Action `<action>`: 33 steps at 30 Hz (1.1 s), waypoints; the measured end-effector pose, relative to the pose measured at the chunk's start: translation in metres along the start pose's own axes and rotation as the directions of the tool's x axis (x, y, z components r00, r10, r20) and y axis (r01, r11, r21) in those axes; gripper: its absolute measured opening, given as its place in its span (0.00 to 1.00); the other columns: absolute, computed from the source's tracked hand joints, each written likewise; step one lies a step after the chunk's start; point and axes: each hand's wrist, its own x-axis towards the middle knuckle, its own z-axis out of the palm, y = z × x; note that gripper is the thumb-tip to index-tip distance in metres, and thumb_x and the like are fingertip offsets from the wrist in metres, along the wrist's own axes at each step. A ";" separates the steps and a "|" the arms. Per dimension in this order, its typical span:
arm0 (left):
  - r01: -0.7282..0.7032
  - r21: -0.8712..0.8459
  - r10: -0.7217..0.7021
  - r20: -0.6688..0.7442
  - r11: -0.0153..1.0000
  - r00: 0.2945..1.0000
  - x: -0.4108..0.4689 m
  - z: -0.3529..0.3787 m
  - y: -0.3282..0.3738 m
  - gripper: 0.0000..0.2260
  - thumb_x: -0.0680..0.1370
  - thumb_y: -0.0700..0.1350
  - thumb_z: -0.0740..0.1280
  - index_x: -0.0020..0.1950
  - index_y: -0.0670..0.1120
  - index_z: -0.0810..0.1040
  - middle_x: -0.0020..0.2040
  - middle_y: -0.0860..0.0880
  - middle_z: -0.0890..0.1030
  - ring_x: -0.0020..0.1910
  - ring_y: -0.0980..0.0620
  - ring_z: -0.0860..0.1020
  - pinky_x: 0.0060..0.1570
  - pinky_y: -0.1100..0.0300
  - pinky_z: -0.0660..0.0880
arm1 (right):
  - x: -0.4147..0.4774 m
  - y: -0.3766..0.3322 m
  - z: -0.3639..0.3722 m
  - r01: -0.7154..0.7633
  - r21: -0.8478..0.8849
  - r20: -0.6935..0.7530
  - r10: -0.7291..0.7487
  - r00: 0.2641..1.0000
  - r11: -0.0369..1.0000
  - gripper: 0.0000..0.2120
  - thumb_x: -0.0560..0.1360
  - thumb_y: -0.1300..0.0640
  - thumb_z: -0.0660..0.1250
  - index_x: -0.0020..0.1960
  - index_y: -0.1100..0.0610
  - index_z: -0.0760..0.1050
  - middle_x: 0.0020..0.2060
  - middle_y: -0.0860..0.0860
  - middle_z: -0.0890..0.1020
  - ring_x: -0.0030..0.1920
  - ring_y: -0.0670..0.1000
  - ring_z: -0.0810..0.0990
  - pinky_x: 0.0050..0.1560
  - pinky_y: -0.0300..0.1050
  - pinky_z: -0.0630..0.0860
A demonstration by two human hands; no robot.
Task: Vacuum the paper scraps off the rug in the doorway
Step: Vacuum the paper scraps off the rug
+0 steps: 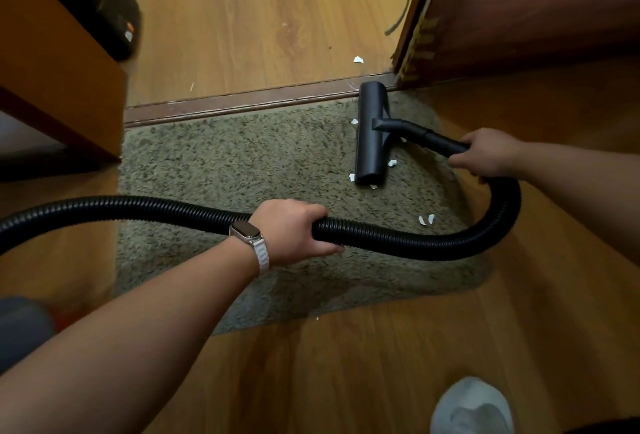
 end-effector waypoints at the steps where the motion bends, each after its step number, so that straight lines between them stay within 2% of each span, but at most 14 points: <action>1: -0.001 0.003 0.001 -0.003 1.000 1.000 -0.001 0.000 -0.001 0.27 0.69 0.75 0.60 0.49 0.53 0.76 0.40 0.54 0.80 0.41 0.51 0.80 0.40 0.57 0.77 | 0.001 -0.004 0.001 0.005 -0.008 -0.006 -0.005 1.000 1.000 0.17 0.78 0.49 0.67 0.62 0.58 0.76 0.41 0.57 0.82 0.35 0.56 0.83 0.33 0.45 0.76; 4: -0.007 0.012 0.007 0.002 1.000 1.000 -0.004 0.000 -0.002 0.27 0.69 0.75 0.60 0.49 0.53 0.76 0.41 0.54 0.80 0.41 0.50 0.80 0.38 0.58 0.75 | 0.004 -0.016 0.003 0.037 -0.048 -0.022 -0.038 0.999 0.998 0.17 0.78 0.48 0.67 0.62 0.56 0.75 0.41 0.56 0.82 0.36 0.56 0.83 0.34 0.44 0.75; 10: 0.003 0.023 -0.003 0.013 1.000 1.000 -0.012 0.003 -0.007 0.27 0.69 0.75 0.60 0.50 0.53 0.76 0.41 0.54 0.81 0.41 0.51 0.80 0.39 0.58 0.76 | 0.012 -0.043 0.007 0.106 -0.142 -0.055 -0.114 0.992 0.984 0.16 0.76 0.46 0.67 0.57 0.56 0.78 0.41 0.55 0.81 0.40 0.55 0.81 0.41 0.49 0.78; 15: 0.010 0.036 -0.011 0.018 0.999 1.000 -0.013 0.004 -0.008 0.27 0.69 0.75 0.59 0.49 0.53 0.76 0.40 0.55 0.81 0.40 0.52 0.80 0.39 0.58 0.77 | 0.013 -0.042 0.007 0.139 -0.148 -0.057 -0.148 0.987 0.979 0.14 0.77 0.46 0.67 0.57 0.54 0.77 0.41 0.54 0.80 0.40 0.55 0.80 0.40 0.47 0.76; 20: 0.011 0.039 -0.011 0.003 0.999 1.000 -0.012 -0.001 -0.003 0.28 0.68 0.75 0.59 0.48 0.53 0.76 0.39 0.55 0.79 0.39 0.52 0.79 0.38 0.58 0.76 | 0.007 -0.039 0.005 0.172 -0.174 -0.069 -0.187 0.980 0.969 0.13 0.76 0.45 0.67 0.55 0.53 0.77 0.40 0.54 0.80 0.40 0.55 0.80 0.41 0.49 0.78; 25: -0.002 0.053 0.001 0.005 0.999 1.000 -0.010 -0.003 0.002 0.27 0.69 0.75 0.60 0.49 0.53 0.76 0.40 0.55 0.79 0.40 0.52 0.79 0.38 0.58 0.75 | -0.001 -0.036 0.008 0.207 -0.228 -0.059 -0.226 0.972 0.952 0.12 0.76 0.45 0.67 0.55 0.51 0.77 0.40 0.52 0.80 0.39 0.53 0.79 0.36 0.45 0.74; 28: -0.015 0.065 0.015 0.013 0.998 1.000 -0.011 -0.003 0.003 0.27 0.69 0.75 0.60 0.50 0.53 0.77 0.39 0.55 0.79 0.40 0.52 0.79 0.38 0.59 0.75 | -0.009 -0.039 0.010 0.245 -0.257 -0.026 -0.260 0.965 0.935 0.09 0.76 0.46 0.66 0.54 0.48 0.76 0.39 0.51 0.80 0.38 0.52 0.79 0.37 0.47 0.75; 33: -0.050 0.065 0.050 0.008 0.997 0.999 -0.014 -0.006 0.006 0.25 0.70 0.73 0.62 0.50 0.54 0.77 0.41 0.55 0.79 0.42 0.51 0.79 0.38 0.59 0.73 | -0.022 -0.052 0.019 0.352 -0.322 0.069 -0.349 0.935 0.879 0.05 0.77 0.47 0.66 0.50 0.47 0.75 0.37 0.49 0.79 0.36 0.49 0.78 0.33 0.44 0.71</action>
